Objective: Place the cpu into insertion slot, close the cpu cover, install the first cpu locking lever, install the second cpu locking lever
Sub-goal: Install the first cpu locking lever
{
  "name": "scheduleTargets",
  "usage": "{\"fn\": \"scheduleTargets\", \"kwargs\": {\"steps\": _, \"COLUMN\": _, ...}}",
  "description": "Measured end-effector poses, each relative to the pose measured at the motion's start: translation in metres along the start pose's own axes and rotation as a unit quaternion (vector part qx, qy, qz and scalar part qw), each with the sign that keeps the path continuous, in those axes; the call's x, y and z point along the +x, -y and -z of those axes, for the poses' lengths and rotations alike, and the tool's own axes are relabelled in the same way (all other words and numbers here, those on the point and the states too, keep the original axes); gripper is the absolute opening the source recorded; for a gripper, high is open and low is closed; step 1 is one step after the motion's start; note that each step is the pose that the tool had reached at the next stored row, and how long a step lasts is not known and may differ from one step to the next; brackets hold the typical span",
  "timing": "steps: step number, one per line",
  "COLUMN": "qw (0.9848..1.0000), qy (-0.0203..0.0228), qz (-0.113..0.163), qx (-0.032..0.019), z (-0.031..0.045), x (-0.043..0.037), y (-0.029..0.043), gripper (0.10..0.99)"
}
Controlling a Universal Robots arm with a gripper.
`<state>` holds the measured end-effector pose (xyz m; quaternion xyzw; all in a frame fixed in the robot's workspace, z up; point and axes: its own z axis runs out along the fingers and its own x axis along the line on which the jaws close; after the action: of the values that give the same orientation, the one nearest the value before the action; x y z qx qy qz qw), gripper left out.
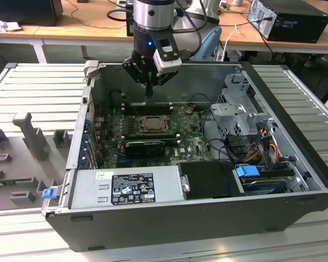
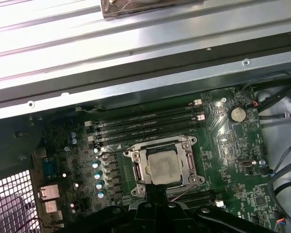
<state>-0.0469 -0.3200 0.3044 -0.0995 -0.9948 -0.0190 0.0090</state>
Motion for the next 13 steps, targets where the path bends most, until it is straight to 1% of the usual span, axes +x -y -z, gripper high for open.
{"fn": "scheduleTargets", "kwargs": {"steps": 9, "qw": 0.9999, "qy": -0.0004, "qz": 0.011, "qx": 0.0002, "z": -0.0045, "x": -0.0001, "y": 0.0002, "gripper": 0.106}}
{"fn": "scheduleTargets", "kwargs": {"steps": 12, "qw": 0.9996, "qy": -0.0009, "qz": 0.028, "qx": 0.0006, "z": -0.0068, "x": -0.0001, "y": 0.0003, "gripper": 0.106}}
{"fn": "scheduleTargets", "kwargs": {"steps": 13, "qw": 0.9991, "qy": -0.0015, "qz": 0.043, "qx": 0.0009, "z": -0.0078, "x": -0.0001, "y": 0.0003, "gripper": 0.106}}
